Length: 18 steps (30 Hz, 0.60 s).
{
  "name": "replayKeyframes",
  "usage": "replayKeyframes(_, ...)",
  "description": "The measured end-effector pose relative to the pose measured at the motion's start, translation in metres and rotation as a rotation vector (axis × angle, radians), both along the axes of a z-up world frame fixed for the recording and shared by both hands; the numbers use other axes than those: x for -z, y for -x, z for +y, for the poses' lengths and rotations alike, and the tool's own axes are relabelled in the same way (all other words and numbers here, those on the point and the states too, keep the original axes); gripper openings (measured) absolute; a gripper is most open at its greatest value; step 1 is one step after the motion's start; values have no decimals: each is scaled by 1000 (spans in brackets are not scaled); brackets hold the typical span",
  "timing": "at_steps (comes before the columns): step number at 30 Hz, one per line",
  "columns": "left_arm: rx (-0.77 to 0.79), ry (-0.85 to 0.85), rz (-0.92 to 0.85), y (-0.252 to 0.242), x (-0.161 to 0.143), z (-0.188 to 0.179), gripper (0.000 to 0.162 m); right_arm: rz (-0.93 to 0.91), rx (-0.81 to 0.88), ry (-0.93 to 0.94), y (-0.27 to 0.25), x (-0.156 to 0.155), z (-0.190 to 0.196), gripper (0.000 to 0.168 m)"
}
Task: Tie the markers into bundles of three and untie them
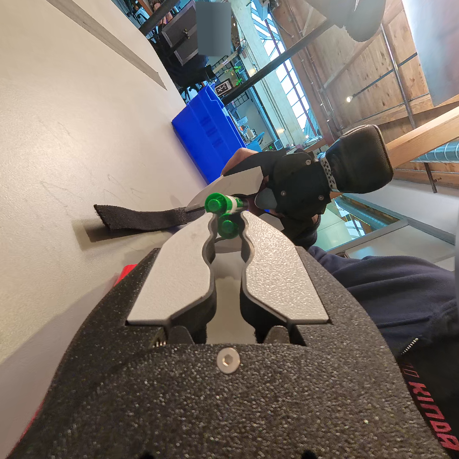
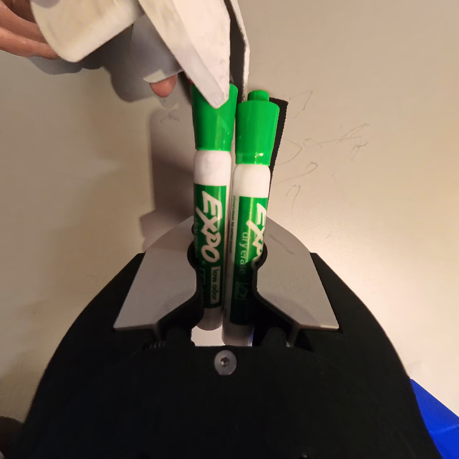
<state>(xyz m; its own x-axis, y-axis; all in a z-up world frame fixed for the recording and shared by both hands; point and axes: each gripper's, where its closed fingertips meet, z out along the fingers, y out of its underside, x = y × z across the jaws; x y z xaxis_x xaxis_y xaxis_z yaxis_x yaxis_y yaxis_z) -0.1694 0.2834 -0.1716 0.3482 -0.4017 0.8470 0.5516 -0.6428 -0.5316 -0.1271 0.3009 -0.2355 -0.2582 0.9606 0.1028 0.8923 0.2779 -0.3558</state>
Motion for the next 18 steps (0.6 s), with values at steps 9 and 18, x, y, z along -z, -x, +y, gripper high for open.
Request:
replayKeyframes(9,-7,-6,1,0,1,0,17,4,0,1,0,-1,0,41)
replayKeyframes(18,-120,1,-22,3,2,5,17,11,34,-11,4,0,2,41)
